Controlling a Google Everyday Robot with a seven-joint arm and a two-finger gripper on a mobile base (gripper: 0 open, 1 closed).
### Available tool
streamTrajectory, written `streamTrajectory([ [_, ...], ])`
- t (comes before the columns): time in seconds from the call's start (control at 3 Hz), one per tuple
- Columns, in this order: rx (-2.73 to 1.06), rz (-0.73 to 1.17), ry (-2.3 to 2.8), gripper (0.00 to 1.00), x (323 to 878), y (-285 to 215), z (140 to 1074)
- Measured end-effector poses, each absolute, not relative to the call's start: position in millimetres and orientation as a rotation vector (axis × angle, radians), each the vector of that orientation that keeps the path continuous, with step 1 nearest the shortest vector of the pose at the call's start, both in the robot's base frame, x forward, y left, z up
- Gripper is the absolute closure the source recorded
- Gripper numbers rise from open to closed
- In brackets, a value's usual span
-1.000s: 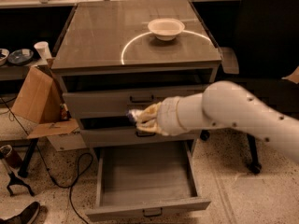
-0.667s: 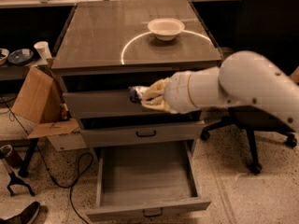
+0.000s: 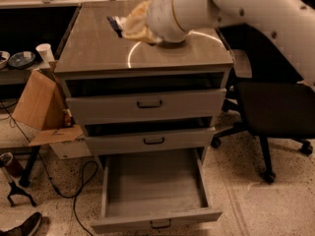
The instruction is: Pick rxbar blueberry from bottom drawer and place on counter
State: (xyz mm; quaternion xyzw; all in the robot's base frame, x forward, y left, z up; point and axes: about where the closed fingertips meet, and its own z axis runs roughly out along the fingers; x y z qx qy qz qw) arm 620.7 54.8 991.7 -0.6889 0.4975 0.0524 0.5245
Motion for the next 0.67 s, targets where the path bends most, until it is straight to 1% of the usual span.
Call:
streamTrajectory([
  [0.33,-1.631,0.108,1.13,1.0,652,90,1042],
  [0.67,-1.615,0.157,1.113,1.0,689,124,1057],
])
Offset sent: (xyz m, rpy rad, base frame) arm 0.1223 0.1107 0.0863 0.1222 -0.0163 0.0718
